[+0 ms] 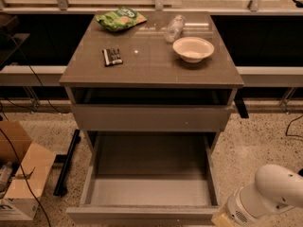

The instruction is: Close middle drawer

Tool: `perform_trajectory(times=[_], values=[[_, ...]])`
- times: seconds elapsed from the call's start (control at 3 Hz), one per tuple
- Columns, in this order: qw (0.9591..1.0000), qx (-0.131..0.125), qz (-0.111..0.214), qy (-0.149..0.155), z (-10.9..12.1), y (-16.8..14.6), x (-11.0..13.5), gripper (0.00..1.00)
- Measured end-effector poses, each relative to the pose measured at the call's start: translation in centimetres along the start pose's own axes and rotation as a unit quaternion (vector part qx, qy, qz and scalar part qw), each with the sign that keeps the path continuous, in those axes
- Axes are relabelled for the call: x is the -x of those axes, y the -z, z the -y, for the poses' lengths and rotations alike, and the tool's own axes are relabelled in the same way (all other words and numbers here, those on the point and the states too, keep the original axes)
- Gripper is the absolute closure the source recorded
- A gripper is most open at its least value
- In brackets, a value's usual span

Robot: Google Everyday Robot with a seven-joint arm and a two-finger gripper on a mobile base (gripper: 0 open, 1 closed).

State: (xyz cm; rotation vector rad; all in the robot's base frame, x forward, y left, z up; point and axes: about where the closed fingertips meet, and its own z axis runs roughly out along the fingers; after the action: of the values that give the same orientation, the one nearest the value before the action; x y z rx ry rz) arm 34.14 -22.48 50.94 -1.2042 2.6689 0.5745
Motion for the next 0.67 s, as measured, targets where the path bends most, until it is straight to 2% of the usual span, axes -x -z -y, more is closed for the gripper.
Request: perform_trajectory(times=[0.33, 0.67], values=[[0.9991, 0.011, 0.012, -0.040, 1.2, -3.4, -1.3, 1.00], [0.9976, 0.022, 0.024, -0.061, 2.2, -6.3, -1.2, 1.00]])
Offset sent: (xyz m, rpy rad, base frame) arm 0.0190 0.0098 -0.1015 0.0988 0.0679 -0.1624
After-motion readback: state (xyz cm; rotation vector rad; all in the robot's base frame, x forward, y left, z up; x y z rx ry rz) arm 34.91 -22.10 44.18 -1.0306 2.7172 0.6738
